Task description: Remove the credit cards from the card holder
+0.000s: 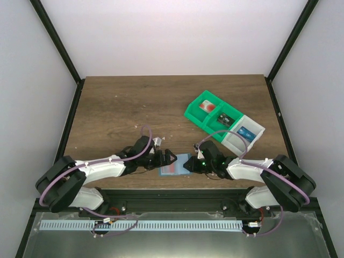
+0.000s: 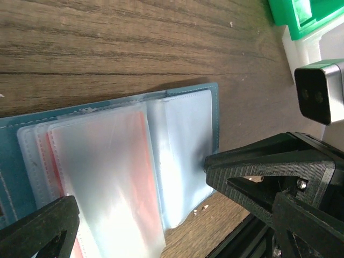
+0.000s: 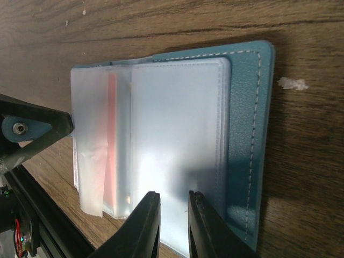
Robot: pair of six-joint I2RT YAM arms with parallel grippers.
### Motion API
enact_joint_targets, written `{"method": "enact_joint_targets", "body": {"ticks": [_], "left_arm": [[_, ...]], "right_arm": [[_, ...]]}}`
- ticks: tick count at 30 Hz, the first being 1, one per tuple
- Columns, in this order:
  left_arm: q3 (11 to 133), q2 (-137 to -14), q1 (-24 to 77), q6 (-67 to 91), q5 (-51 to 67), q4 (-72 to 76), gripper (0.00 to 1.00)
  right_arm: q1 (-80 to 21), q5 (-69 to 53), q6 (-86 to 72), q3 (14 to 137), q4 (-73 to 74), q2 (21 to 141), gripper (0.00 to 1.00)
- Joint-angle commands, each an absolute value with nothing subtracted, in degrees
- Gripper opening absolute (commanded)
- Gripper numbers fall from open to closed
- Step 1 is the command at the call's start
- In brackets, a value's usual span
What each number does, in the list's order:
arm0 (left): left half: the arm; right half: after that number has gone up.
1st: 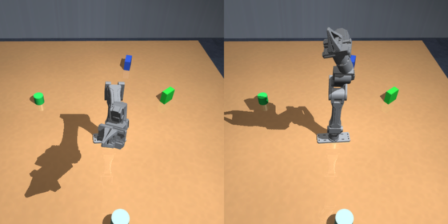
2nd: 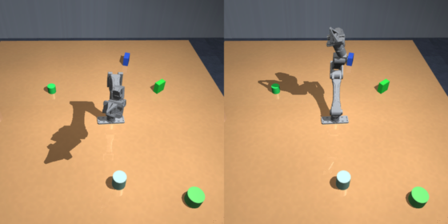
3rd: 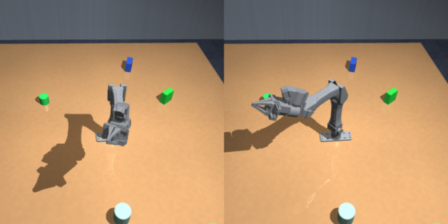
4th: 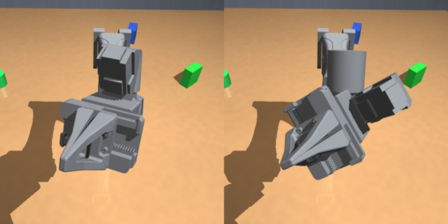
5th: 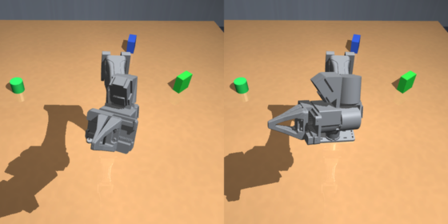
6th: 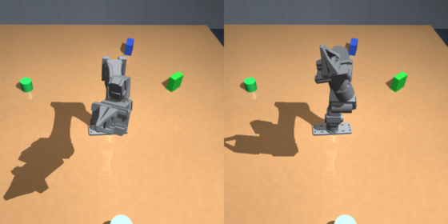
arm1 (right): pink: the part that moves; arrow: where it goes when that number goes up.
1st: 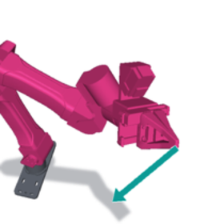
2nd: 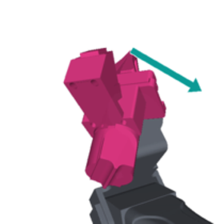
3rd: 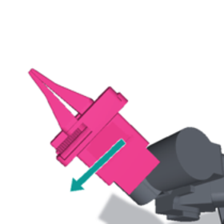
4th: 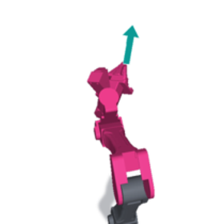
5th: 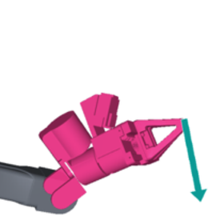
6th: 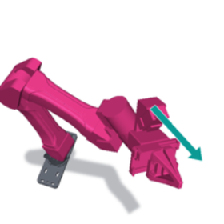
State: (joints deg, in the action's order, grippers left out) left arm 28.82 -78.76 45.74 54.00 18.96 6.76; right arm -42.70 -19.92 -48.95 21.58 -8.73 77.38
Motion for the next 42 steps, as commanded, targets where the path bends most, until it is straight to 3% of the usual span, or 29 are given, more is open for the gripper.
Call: {"method": "enact_joint_targets", "body": {"ticks": [1, 42], "left_arm": [[30.65, -76.40, 45.62, 51.97, 16.10, 3.09, 1.00], [28.92, -82.37, 45.72, 53.51, 18.91, 10.04, 1.00]], "right_arm": [[-43.41, -19.37, -49.08, 21.17, -8.87, 77.04, 0.17], [-43.51, -19.04, -49.34, 20.46, -9.28, 76.69, 0.17]]}}
